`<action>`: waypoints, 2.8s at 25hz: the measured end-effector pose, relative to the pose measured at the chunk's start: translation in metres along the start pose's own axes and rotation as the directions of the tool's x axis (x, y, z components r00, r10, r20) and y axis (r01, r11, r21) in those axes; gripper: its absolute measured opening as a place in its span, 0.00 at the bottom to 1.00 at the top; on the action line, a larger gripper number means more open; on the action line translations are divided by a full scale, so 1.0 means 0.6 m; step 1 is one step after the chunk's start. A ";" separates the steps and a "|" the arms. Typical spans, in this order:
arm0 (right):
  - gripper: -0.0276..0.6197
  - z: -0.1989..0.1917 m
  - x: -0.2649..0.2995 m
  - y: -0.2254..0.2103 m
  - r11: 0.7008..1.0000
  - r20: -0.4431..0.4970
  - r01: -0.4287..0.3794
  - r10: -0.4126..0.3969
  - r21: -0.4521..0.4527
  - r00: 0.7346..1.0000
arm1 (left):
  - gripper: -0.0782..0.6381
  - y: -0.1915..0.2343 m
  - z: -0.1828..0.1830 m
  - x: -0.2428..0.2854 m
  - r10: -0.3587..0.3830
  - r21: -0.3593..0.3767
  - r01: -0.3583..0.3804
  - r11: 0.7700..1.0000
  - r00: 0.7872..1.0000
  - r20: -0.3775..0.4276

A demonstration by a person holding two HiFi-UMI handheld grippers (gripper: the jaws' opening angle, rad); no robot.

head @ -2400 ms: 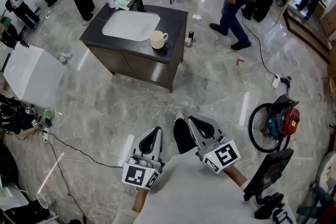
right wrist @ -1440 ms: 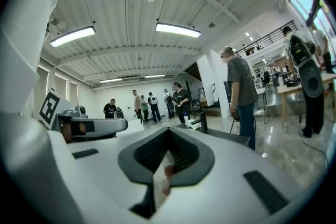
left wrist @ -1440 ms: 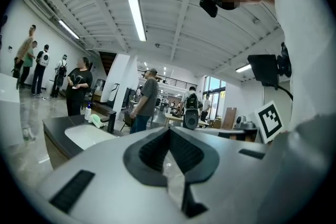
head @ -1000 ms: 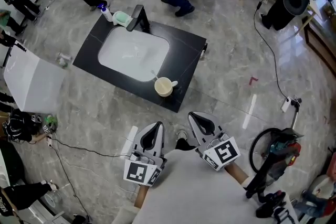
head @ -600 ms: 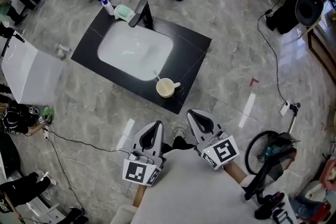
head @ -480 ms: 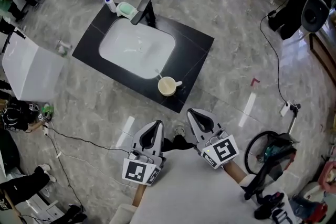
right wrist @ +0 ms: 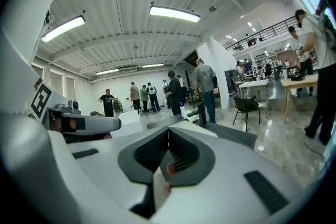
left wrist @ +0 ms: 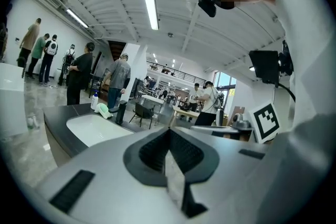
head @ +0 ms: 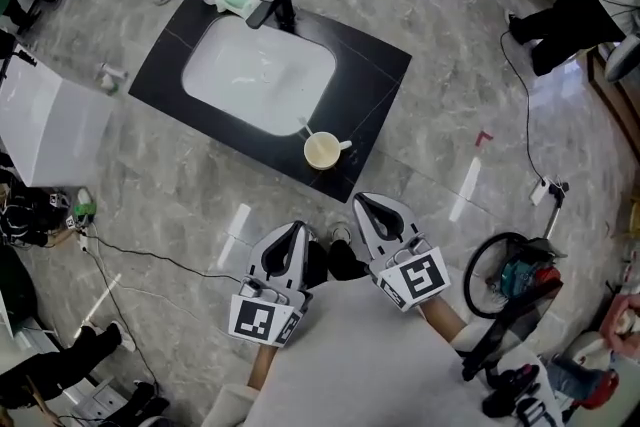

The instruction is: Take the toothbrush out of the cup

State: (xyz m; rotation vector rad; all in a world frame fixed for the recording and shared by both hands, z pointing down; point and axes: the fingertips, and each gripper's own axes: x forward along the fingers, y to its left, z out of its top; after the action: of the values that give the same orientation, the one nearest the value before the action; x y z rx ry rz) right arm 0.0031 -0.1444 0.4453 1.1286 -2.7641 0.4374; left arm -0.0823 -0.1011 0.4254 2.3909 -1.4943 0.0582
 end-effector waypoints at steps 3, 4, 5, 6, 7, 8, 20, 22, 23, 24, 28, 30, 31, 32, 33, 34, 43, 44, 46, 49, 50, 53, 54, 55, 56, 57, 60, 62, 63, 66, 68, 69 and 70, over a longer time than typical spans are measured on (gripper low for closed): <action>0.05 -0.013 0.012 0.004 1.000 -0.027 -0.006 0.006 0.008 1.000 | 0.11 0.006 -0.005 -0.003 0.006 -0.014 -0.006 1.000 1.000 -0.010; 0.05 -0.018 0.015 0.005 1.000 -0.038 -0.009 0.009 0.007 0.999 | 0.11 0.008 -0.006 -0.004 0.007 -0.016 -0.007 1.000 1.000 -0.012; 0.05 -0.023 0.019 0.005 1.000 -0.052 -0.012 0.012 0.004 0.999 | 0.11 0.009 -0.006 -0.004 0.008 -0.017 -0.008 1.000 1.000 -0.013; 0.05 -0.028 0.024 0.005 1.000 -0.067 -0.015 0.015 0.004 0.998 | 0.11 0.010 -0.005 -0.005 0.010 -0.018 -0.010 1.000 1.000 -0.014; 0.10 -0.035 0.029 0.005 1.000 -0.082 -0.018 0.019 0.005 0.996 | 0.11 0.012 -0.004 -0.005 0.014 -0.019 -0.014 1.000 1.000 -0.014; 0.15 -0.041 0.034 0.004 1.000 -0.097 -0.022 0.022 0.006 0.995 | 0.11 0.014 -0.003 -0.005 0.018 -0.020 -0.018 1.000 1.000 -0.013; 0.18 -0.089 0.106 -0.029 1.000 -0.171 -0.007 0.004 -0.013 0.985 | 0.11 0.036 -0.006 -0.015 0.044 -0.035 -0.044 0.998 0.999 -0.017; 0.18 -0.094 0.133 -0.039 1.000 -0.175 -0.001 -0.003 -0.023 0.985 | 0.11 0.042 -0.006 -0.017 0.050 -0.037 -0.051 0.998 0.999 -0.020; 0.18 -0.097 0.148 -0.043 0.999 -0.179 0.002 -0.008 -0.034 0.984 | 0.11 0.045 -0.005 -0.019 0.055 -0.038 -0.056 0.998 0.998 -0.021; 0.18 -0.101 0.162 -0.047 0.999 -0.186 0.004 -0.013 -0.049 0.983 | 0.11 0.049 -0.004 -0.022 0.061 -0.038 -0.062 0.997 0.998 -0.022; 0.18 -0.117 0.218 -0.066 0.996 -0.219 0.008 -0.028 -0.089 0.975 | 0.11 0.070 0.003 -0.035 0.099 -0.039 -0.100 0.994 0.995 -0.020; 0.18 -0.125 0.241 -0.077 0.995 -0.234 0.012 -0.035 -0.099 0.972 | 0.11 0.079 0.005 -0.040 0.117 -0.042 -0.118 0.992 0.993 -0.021; 0.18 -0.129 0.250 -0.081 0.995 -0.241 0.012 -0.037 -0.102 0.970 | 0.11 0.083 0.005 -0.042 0.125 -0.044 -0.126 0.991 0.992 -0.022; 0.18 -0.132 0.259 -0.085 0.994 -0.248 0.013 -0.039 -0.105 0.968 | 0.11 0.087 0.006 -0.044 0.132 -0.045 -0.133 0.990 0.991 -0.022; 0.18 -0.136 0.266 -0.089 0.994 -0.255 0.014 -0.041 -0.108 0.966 | 0.11 0.090 0.006 -0.045 0.139 -0.047 -0.140 0.989 0.990 -0.022; 0.18 -0.141 0.272 -0.091 0.994 -0.263 0.014 -0.043 -0.110 0.964 | 0.11 0.093 0.007 -0.047 0.146 -0.049 -0.146 0.988 0.989 -0.021; 0.18 -0.164 0.287 -0.101 0.993 -0.295 0.032 -0.066 -0.116 0.953 | 0.11 0.103 0.005 -0.048 0.158 -0.062 -0.160 0.985 0.987 -0.034; 0.18 -0.165 0.288 -0.103 0.993 -0.295 0.035 -0.068 -0.116 0.953 | 0.11 0.102 0.004 -0.048 0.159 -0.063 -0.160 0.985 0.987 -0.035; 0.18 -0.165 0.290 -0.104 0.992 -0.298 0.035 -0.070 -0.123 0.952 | 0.11 0.103 0.004 -0.048 0.160 -0.064 -0.162 0.985 0.986 -0.038; 0.18 -0.166 0.293 -0.101 0.989 -0.306 0.029 -0.072 -0.145 0.949 | 0.11 0.107 0.003 -0.047 0.163 -0.067 -0.166 0.984 0.986 -0.041; 0.18 -0.166 0.294 -0.100 0.989 -0.310 0.027 -0.072 -0.149 0.948 | 0.11 0.109 0.003 -0.045 0.165 -0.068 -0.167 0.984 0.985 -0.041; 0.18 -0.167 0.297 -0.099 0.988 -0.317 0.023 -0.071 -0.153 0.946 | 0.11 0.111 0.002 -0.043 0.168 -0.068 -0.171 0.983 0.985 -0.044; 0.18 -0.167 0.297 -0.099 0.988 -0.319 0.022 -0.071 -0.153 0.945 | 0.11 0.111 0.002 -0.044 0.168 -0.069 -0.171 0.983 0.985 -0.044; 0.18 -0.167 0.297 -0.099 0.988 -0.321 0.022 -0.071 -0.155 0.944 | 0.11 0.111 0.003 -0.044 0.169 -0.069 -0.171 0.983 0.985 -0.044; 0.18 -0.168 0.297 -0.098 0.987 -0.323 0.021 -0.072 -0.160 0.944 | 0.11 0.111 0.003 -0.045 0.169 -0.069 -0.172 0.983 0.985 -0.044; 0.18 -0.169 0.297 -0.097 0.986 -0.325 0.019 -0.074 -0.169 0.943 | 0.11 0.112 0.003 -0.045 0.169 -0.069 -0.172 0.983 0.985 -0.043; 0.12 -0.170 0.295 -0.099 0.977 -0.322 0.025 -0.095 -0.214 0.942 | 0.11 0.113 0.003 -0.045 0.171 -0.070 -0.174 0.982 0.984 -0.040; 0.10 -0.172 0.294 -0.100 0.972 -0.320 0.030 -0.106 -0.234 0.941 | 0.11 0.113 0.004 -0.045 0.173 -0.071 -0.176 0.982 0.984 -0.038; 0.09 -0.171 0.294 -0.100 0.972 -0.320 0.031 -0.107 -0.234 0.941 | 0.11 0.114 0.005 -0.046 0.174 -0.071 -0.176 0.982 0.984 -0.037; 0.09 -0.169 0.295 -0.102 0.974 -0.319 0.031 -0.103 -0.224 0.942 | 0.11 0.117 0.006 -0.046 0.175 -0.071 -0.177 0.982 0.984 -0.037; 0.09 -0.167 0.295 -0.102 0.975 -0.317 0.030 -0.101 -0.220 0.943 | 0.11 0.118 0.006 -0.048 0.175 -0.071 -0.178 0.982 0.984 -0.038; 0.08 -0.167 0.295 -0.103 0.975 -0.315 0.031 -0.100 -0.219 0.944 | 0.11 0.118 0.006 -0.048 0.175 -0.071 -0.178 0.982 0.984 -0.038; 0.08 -0.166 0.294 -0.103 0.976 -0.313 0.031 -0.100 -0.217 0.944 | 0.11 0.118 0.006 -0.048 0.175 -0.070 -0.177 0.982 0.984 -0.038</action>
State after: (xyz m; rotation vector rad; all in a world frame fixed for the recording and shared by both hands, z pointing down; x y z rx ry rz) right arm -0.0790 -0.2729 0.5925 0.9952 -2.4154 0.2848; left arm -0.1584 -0.1054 0.4339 2.1860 -1.6606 0.0797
